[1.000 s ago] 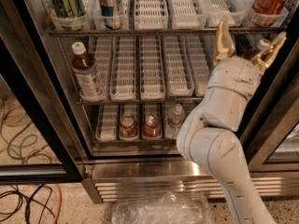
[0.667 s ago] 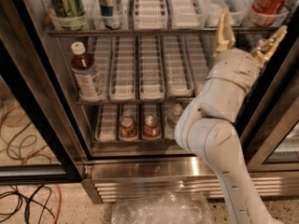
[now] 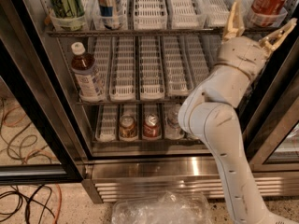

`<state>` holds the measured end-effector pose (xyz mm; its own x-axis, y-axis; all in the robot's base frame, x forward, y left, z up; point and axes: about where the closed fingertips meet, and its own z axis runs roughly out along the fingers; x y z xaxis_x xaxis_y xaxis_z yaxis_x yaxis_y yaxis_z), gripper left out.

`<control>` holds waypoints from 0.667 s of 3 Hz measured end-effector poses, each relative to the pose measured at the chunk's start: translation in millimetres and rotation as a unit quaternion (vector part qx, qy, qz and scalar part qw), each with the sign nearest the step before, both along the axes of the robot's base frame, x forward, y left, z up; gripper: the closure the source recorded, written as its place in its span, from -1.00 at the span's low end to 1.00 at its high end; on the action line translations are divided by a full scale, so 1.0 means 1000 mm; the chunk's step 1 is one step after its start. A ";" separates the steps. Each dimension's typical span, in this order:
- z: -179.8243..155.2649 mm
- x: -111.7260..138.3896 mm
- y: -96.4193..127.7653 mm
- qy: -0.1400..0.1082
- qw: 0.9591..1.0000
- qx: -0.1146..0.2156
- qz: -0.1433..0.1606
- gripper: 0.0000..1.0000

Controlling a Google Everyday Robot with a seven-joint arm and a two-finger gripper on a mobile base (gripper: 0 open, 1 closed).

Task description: Pick coke can from top shelf of fridge

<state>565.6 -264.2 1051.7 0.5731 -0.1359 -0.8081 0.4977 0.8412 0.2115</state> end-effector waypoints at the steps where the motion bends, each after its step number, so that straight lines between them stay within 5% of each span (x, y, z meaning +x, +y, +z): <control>1: 0.003 0.003 -0.014 -0.003 1.000 0.007 -0.015 -0.44; 2: 0.006 0.004 -0.022 -0.005 1.000 0.005 -0.017 -0.44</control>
Offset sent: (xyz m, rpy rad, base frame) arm 0.0056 -0.0288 0.0087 0.0023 -0.0161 -0.0327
